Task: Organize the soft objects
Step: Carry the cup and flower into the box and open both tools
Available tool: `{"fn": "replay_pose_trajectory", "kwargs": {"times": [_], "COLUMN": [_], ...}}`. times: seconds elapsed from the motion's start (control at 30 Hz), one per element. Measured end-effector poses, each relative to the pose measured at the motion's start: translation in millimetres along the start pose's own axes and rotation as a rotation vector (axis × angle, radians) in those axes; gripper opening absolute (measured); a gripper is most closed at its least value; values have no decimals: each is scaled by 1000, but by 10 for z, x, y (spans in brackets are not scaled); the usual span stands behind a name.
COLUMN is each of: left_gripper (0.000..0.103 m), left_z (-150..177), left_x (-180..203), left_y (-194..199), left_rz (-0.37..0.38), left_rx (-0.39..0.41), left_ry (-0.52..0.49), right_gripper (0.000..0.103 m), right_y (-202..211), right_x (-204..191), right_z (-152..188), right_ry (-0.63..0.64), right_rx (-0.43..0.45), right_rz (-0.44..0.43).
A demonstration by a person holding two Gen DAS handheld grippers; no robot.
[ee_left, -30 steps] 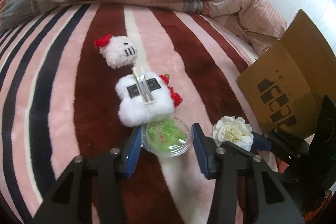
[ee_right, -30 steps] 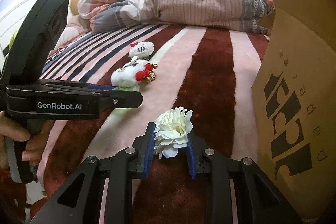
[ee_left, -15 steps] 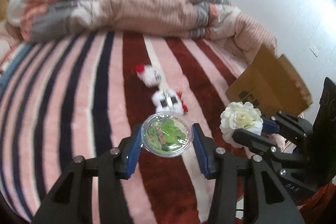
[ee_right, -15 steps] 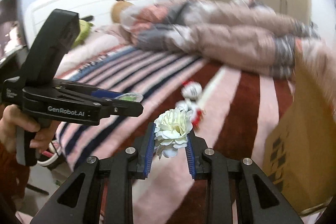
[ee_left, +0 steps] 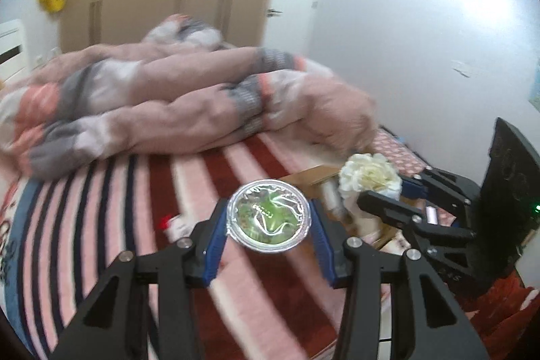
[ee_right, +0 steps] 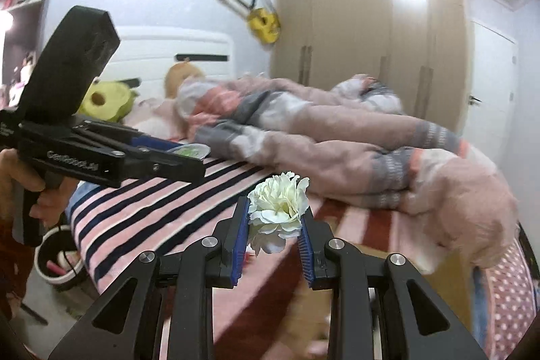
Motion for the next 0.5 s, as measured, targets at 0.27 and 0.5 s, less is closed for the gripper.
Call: {"fn": "replay_pose_trajectory", "kwargs": {"times": [0.27, 0.5], "left_gripper": [44, 44], "left_z": [-334, -257], "left_x": [664, 867], "left_y": [-800, -1372], "left_rz": [103, 101], "left_rx": [-74, -199], "left_ry": [-103, -138], "right_gripper": [23, 36], "right_y": [-30, -279], "right_x": [869, 1163], "right_z": [329, 756], "right_ry": [-22, -23], "right_rx": [-152, -304], "right_rz": [101, 98]}}
Point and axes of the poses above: each gripper's, at about its wrist camera, not at the fingertips, and y roughly against the way its jaws point, x to its right, z to its underside, the point moved 5 cm from there along -y, roughly the way its jaws point, and after that the axes turned 10 degrees about z, right-handed, at the moved point
